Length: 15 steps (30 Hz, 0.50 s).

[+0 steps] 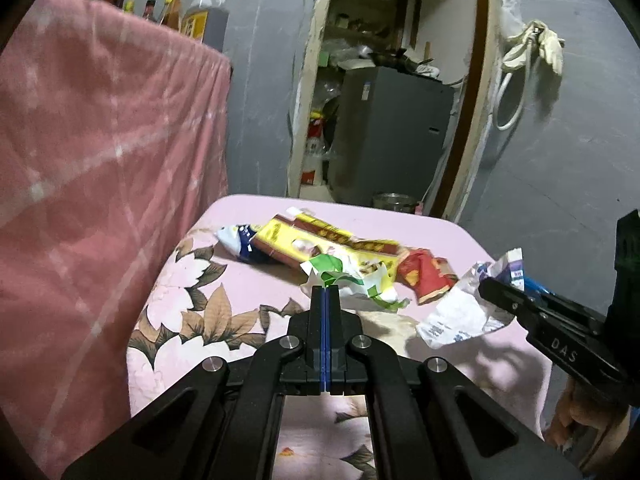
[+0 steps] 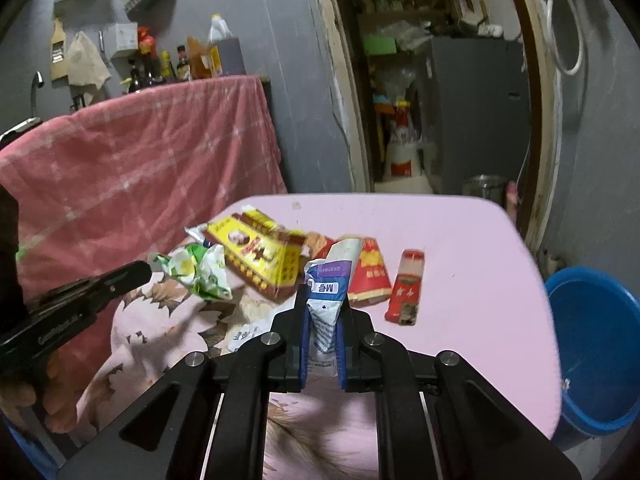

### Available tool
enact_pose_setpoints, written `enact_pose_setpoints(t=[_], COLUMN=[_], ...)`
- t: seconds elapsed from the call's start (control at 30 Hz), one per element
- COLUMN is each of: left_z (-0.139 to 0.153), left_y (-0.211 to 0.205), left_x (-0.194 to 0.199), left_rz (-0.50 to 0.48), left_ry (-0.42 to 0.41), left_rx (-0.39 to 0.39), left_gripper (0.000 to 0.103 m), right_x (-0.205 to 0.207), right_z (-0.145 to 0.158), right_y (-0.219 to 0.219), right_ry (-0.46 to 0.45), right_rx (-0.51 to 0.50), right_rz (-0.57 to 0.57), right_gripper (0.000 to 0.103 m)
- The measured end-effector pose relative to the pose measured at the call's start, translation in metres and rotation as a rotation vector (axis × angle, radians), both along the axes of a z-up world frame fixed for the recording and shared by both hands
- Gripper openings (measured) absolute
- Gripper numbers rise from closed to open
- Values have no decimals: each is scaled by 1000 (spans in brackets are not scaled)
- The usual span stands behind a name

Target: Collect trash

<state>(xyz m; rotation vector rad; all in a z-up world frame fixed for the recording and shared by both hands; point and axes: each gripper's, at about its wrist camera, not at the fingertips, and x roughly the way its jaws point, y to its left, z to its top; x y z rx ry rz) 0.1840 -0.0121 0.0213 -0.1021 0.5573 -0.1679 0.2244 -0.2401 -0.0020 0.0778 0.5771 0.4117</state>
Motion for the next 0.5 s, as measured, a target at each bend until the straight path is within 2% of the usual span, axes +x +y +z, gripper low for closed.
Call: enact_pose_setpoints(t=[0.27, 0.5], left_z=[15, 27], left_y=[-27, -69], left_x=[-7, -1], left_rz=[-41, -102], left_ry=[-57, -132], left_rx=[8, -22], left_gripper=[0, 0], right_x=[-15, -33], right_z=[19, 44], right_y=[-22, -59], right_ry=[-103, -247], right_rx=[9, -10], right_rz=[-70, -198], right_gripper=[8, 8])
